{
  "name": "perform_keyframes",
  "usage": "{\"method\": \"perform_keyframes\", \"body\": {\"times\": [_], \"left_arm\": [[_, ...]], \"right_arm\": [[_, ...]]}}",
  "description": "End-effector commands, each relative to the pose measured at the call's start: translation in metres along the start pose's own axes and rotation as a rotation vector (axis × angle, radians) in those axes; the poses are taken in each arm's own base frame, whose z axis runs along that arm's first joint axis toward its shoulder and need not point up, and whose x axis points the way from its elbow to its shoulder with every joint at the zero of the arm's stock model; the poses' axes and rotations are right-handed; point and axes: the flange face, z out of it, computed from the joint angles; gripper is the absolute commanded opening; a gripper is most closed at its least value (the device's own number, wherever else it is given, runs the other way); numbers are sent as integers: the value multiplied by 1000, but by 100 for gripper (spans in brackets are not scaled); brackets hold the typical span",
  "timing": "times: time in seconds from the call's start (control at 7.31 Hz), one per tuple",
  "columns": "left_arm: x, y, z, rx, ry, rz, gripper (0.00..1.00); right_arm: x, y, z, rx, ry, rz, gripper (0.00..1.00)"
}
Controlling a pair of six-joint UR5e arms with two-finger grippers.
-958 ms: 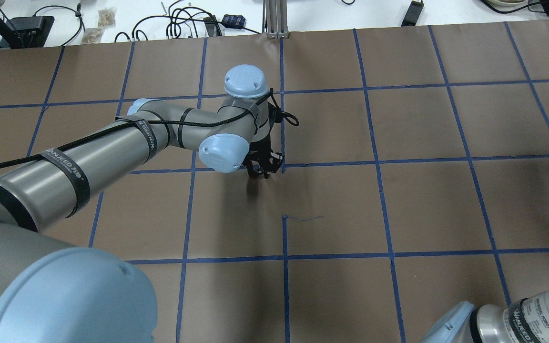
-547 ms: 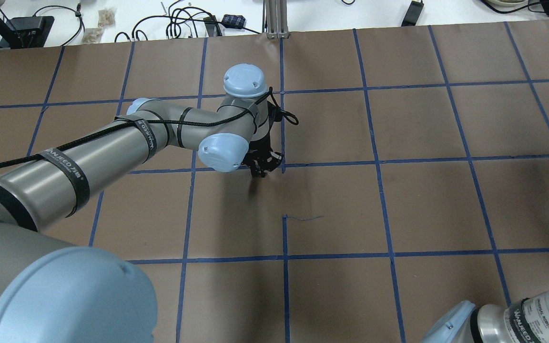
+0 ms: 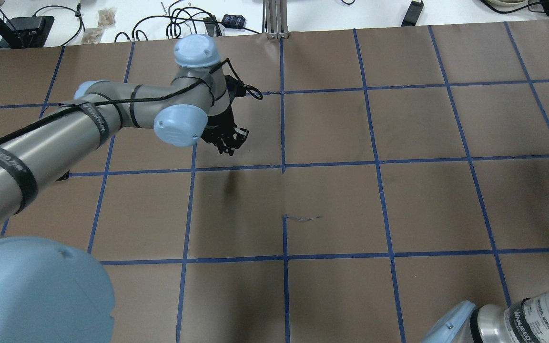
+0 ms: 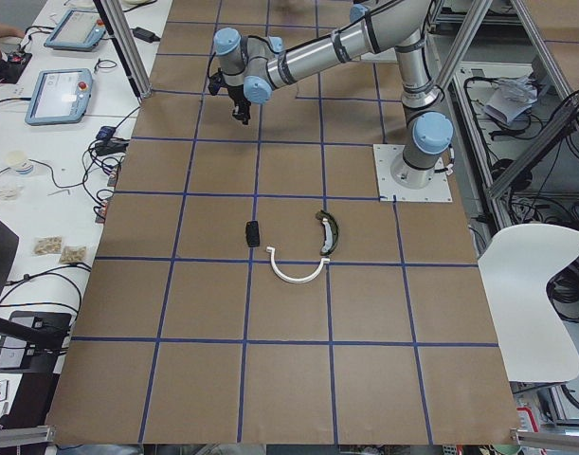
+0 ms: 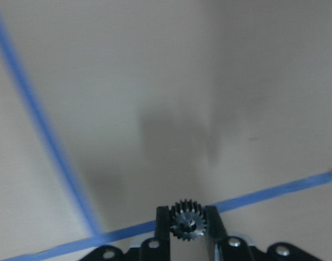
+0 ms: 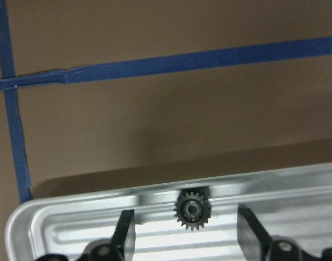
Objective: Place bearing gear from tray to pile
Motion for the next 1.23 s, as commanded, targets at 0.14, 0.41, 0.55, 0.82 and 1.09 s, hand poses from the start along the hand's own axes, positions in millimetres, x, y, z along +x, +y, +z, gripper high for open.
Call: {"method": "perform_keyframes", "body": {"times": [0.14, 0.41, 0.55, 0.82, 1.09], "left_arm": [[-225, 59, -10, -29, -25, -5, 0], [-298, 127, 15, -66, 29, -96, 0], [-325, 160, 26, -82, 61, -103, 0], [-370, 206, 39, -84, 102, -117, 0], [-379, 211, 55, -99, 129, -138, 0]], "right_arm": [[-2, -2, -8, -3, 1, 1, 38], [-3, -3, -7, 4, -3, 0, 24], [-3, -3, -7, 0, -2, 1, 22], [-5, -3, -38, -44, 25, 21, 18], [-16, -25, -91, -50, 39, 174, 15]]}}
